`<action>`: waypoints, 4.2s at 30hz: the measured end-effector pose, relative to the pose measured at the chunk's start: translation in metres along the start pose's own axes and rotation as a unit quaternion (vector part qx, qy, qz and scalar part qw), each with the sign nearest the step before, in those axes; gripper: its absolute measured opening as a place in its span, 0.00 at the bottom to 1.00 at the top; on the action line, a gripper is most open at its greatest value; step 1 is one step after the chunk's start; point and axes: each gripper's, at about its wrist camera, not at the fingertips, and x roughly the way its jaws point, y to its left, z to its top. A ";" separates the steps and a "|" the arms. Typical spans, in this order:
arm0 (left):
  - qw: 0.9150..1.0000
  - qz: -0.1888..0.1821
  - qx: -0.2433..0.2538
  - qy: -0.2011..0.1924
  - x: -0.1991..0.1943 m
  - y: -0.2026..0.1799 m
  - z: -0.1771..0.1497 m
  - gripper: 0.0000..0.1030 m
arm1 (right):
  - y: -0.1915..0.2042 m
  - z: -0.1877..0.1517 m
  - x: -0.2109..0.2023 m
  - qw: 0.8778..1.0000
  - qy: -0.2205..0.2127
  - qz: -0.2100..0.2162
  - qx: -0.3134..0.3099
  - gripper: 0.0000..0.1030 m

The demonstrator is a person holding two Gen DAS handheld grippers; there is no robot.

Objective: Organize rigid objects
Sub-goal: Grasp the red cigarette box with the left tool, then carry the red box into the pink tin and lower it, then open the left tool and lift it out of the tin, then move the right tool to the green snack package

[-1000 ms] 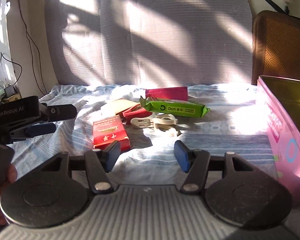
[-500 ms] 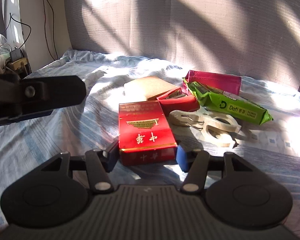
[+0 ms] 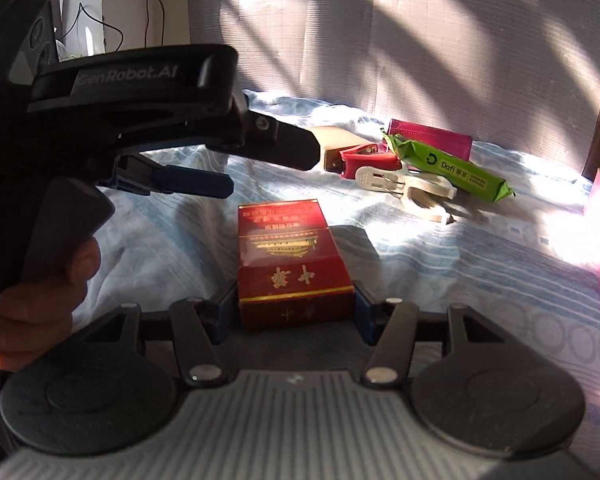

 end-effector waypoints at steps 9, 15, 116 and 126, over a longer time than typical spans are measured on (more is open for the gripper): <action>1.000 0.015 0.012 -0.005 -0.001 -0.002 0.000 0.96 | 0.000 -0.007 -0.017 1.000 -0.016 -0.012 0.009 0.58; 1.000 -0.009 -0.002 0.002 -0.002 0.001 0.001 0.90 | -0.003 -0.014 -0.031 0.999 -0.017 -0.027 -0.003 0.58; 0.995 0.104 0.007 0.008 0.000 0.037 0.013 0.82 | -0.020 0.081 0.037 0.985 -0.039 -0.149 -0.076 0.48; 0.995 0.097 -0.004 0.021 -0.002 0.038 0.012 0.82 | -0.031 0.076 0.076 0.947 -0.033 -0.259 -0.188 0.11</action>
